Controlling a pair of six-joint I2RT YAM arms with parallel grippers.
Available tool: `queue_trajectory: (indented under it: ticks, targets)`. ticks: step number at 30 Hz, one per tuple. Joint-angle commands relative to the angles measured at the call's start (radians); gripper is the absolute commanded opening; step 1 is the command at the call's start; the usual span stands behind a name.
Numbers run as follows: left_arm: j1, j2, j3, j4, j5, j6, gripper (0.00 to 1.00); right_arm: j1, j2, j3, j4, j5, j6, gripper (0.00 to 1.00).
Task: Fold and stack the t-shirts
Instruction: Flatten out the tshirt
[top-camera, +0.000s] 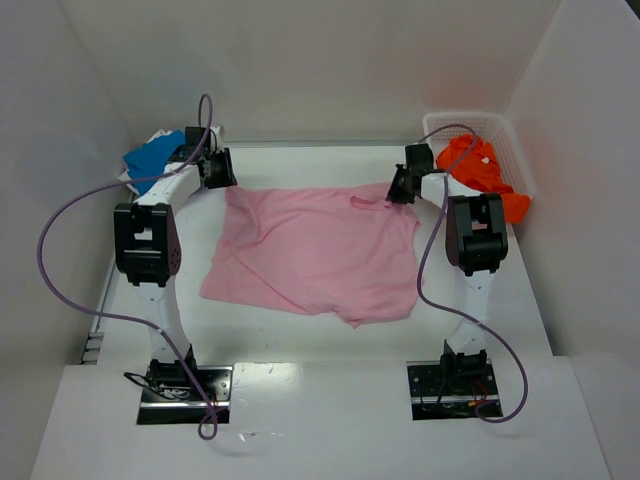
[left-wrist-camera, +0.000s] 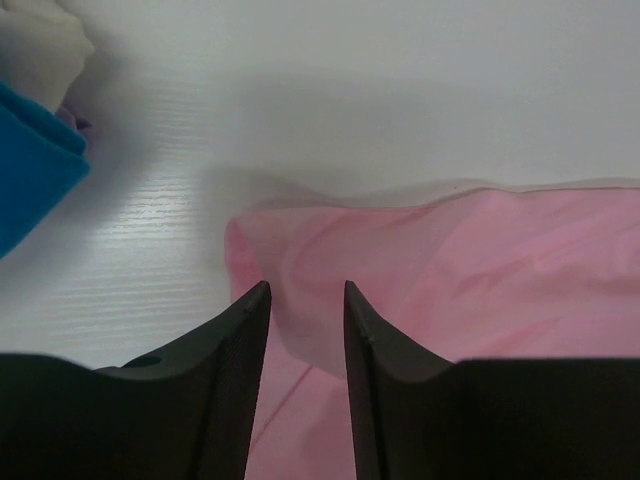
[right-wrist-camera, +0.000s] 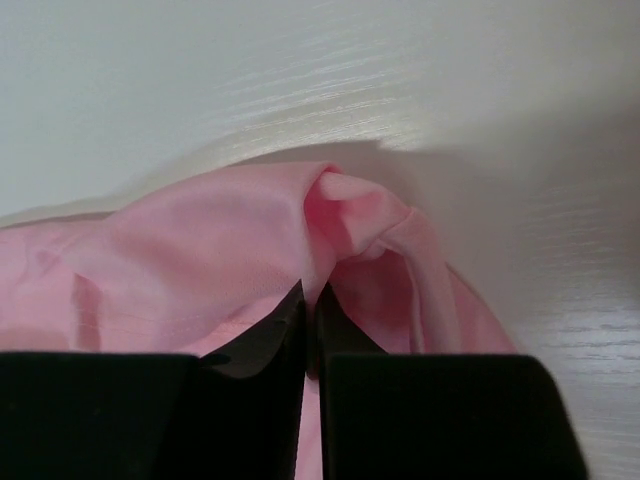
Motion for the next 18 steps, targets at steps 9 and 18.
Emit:
queue_trajectory:
  ticks: [9,18]
  targets:
    - [0.001,0.084,0.085,0.011,0.018,0.018,0.58,0.005,-0.087,0.021,0.015,-0.011,0.004,0.02]
    - [0.01,0.094,0.03,0.011,-0.043,0.0,0.59,0.005,-0.141,0.021,0.005,0.001,-0.005,0.02]
